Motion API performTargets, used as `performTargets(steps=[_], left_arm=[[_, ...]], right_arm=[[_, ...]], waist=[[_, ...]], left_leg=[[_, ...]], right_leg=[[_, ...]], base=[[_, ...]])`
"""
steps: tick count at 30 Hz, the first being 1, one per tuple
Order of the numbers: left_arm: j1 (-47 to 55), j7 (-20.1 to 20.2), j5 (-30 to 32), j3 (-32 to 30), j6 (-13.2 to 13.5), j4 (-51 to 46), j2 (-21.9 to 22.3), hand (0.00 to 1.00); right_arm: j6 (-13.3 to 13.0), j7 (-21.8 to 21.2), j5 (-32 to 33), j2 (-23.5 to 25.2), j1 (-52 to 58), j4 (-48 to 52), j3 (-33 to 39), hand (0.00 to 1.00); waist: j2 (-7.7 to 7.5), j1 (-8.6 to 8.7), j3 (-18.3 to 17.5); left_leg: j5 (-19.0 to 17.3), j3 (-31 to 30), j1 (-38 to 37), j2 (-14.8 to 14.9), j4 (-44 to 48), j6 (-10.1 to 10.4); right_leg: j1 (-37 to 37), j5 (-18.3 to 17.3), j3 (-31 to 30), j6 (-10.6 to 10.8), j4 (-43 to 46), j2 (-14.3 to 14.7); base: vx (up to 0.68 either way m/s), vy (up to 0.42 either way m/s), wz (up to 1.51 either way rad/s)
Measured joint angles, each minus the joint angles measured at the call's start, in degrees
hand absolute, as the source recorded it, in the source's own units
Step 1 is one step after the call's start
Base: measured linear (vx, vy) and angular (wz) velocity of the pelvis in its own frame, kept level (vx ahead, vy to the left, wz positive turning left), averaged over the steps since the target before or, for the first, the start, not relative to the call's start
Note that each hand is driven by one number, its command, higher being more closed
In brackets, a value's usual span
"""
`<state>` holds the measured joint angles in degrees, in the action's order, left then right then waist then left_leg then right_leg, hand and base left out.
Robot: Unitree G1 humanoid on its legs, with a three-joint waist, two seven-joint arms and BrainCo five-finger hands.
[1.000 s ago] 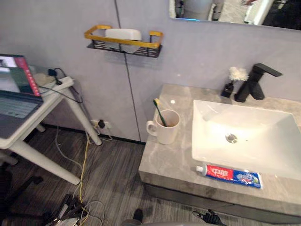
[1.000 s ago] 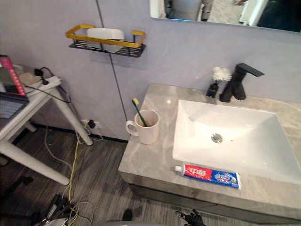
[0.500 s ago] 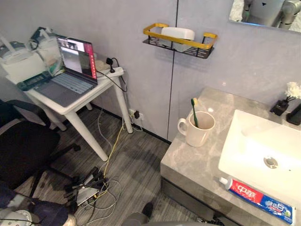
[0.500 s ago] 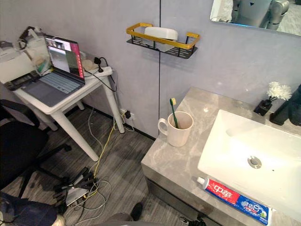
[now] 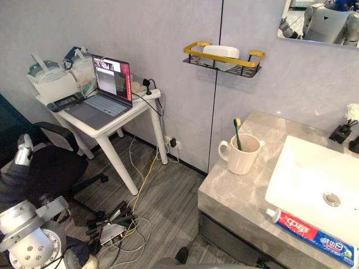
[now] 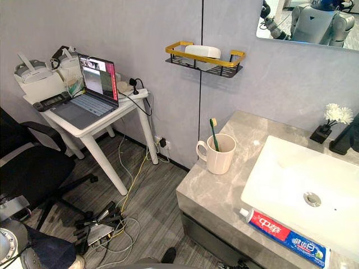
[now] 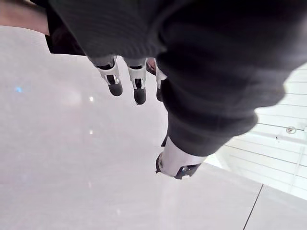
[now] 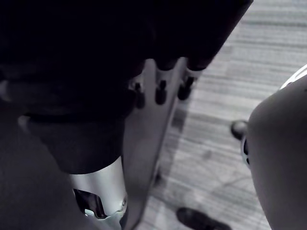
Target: Organize washtable
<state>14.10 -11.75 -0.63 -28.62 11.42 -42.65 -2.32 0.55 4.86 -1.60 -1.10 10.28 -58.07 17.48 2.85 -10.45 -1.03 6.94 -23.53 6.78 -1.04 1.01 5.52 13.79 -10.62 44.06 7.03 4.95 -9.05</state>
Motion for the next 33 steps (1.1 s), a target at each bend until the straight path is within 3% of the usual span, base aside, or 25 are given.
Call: performTargets(steps=[2,5,6,8,10,13,18,27,31,33], left_arm=[[-3.6,5.9,-7.7,18.7,0.5,-1.0,-8.1,0.0],[-11.6,13.7,-10.4,34.6,0.5,-1.3,-16.0,0.0],[-15.0,16.1,-12.2,38.1,0.8,-1.4,-18.0,0.0],[-18.1,18.1,-16.9,40.6,1.4,-1.4,-19.8,0.0],[-22.9,20.4,-24.1,47.0,1.4,-1.2,-23.3,0.0],[-28.8,22.9,-30.3,54.7,1.2,-0.4,-26.3,0.0],[-38.2,23.0,-31.1,62.8,0.8,7.1,-25.6,0.0],[-37.7,22.9,-29.1,70.3,-2.1,15.6,-17.0,0.0],[-37.6,18.1,-19.1,70.8,-1.2,15.6,-11.2,0.0],[-37.6,17.4,-16.3,70.8,-0.9,15.6,-10.4,0.0]], right_arm=[[-0.2,-0.6,-0.6,-0.9,-0.1,0.6,-4.4,0.0],[-0.3,-2.3,-1.3,-1.6,-1.1,1.1,-8.2,0.0],[-0.6,-2.6,-1.3,-1.8,-1.2,1.2,-8.6,0.0],[-0.6,-2.7,-1.3,-1.8,-1.2,1.2,-8.6,0.0],[-0.5,-2.7,-1.3,-1.9,-1.3,1.1,-9.2,0.0],[-0.5,-2.8,-1.3,-1.8,-1.7,1.0,-9.5,0.0],[-0.5,-3.8,-1.3,-1.8,-2.4,-0.5,-8.9,0.0],[-1.9,-3.9,1.9,-1.8,-4.0,-3.6,-7.7,0.0],[-3.4,-4.0,7.7,-1.4,-4.8,-3.6,-7.7,0.0],[-4.2,-4.0,8.5,-1.1,-5.2,-3.4,-7.9,0.0]], waist=[[0.22,0.31,-0.2],[0.71,2.12,-0.9],[0.94,2.22,-1.1],[1.04,2.58,-1.5],[0.9,3.06,-1.9],[1.37,3.14,-2.9],[1.1,3.48,-3.3],[0.38,3.74,-2.0],[-0.22,4.51,-0.3],[-0.52,4.98,0.2]], left_leg=[[0.0,0.2,-0.9,0.1,0.1,0.0],[-0.4,1.6,-2.0,0.6,0.1,0.0],[-0.7,2.8,-2.6,0.9,0.1,0.1],[-1.1,3.6,-2.7,1.2,0.5,0.1],[-1.5,4.5,-2.7,1.8,1.0,0.3],[-1.5,6.2,-3.0,3.1,-0.8,0.7],[-1.5,6.7,-3.0,3.6,-1.0,0.6],[-1.9,6.4,-3.5,4.2,-1.0,1.1],[-2.3,7.9,-3.1,5.4,-1.0,1.5],[-2.4,9.5,-2.5,6.2,-1.0,1.6]], right_leg=[[0.7,0.0,-0.4,0.0,0.2,0.0],[1.0,0.0,-2.0,0.0,0.3,-0.1],[1.0,0.0,-2.9,-0.3,0.1,0.1],[0.9,0.1,-4.0,-0.5,-0.3,0.3],[0.7,0.4,-5.3,-0.7,-0.8,0.8],[-0.2,0.8,-7.2,-0.9,-2.4,1.8],[-0.2,2.1,-8.7,-1.2,-4.2,3.0],[-0.2,2.1,-10.5,-1.5,-4.6,3.2],[-2.3,2.2,-13.1,-2.0,-4.1,3.3],[-3.9,2.5,-14.8,-2.4,-3.9,3.7]], base=[[-0.03,-0.063,-0.06],[-0.06,-0.045,-0.27],[-0.06,-0.037,-0.5],[-0.05,-0.036,-0.31],[-0.04,-0.057,-0.23],[0.0,-0.065,-0.37],[0.05,-0.054,-0.16],[0.03,-0.038,-0.08],[-0.03,0.0,-0.28],[-0.03,-0.003,-0.44]])
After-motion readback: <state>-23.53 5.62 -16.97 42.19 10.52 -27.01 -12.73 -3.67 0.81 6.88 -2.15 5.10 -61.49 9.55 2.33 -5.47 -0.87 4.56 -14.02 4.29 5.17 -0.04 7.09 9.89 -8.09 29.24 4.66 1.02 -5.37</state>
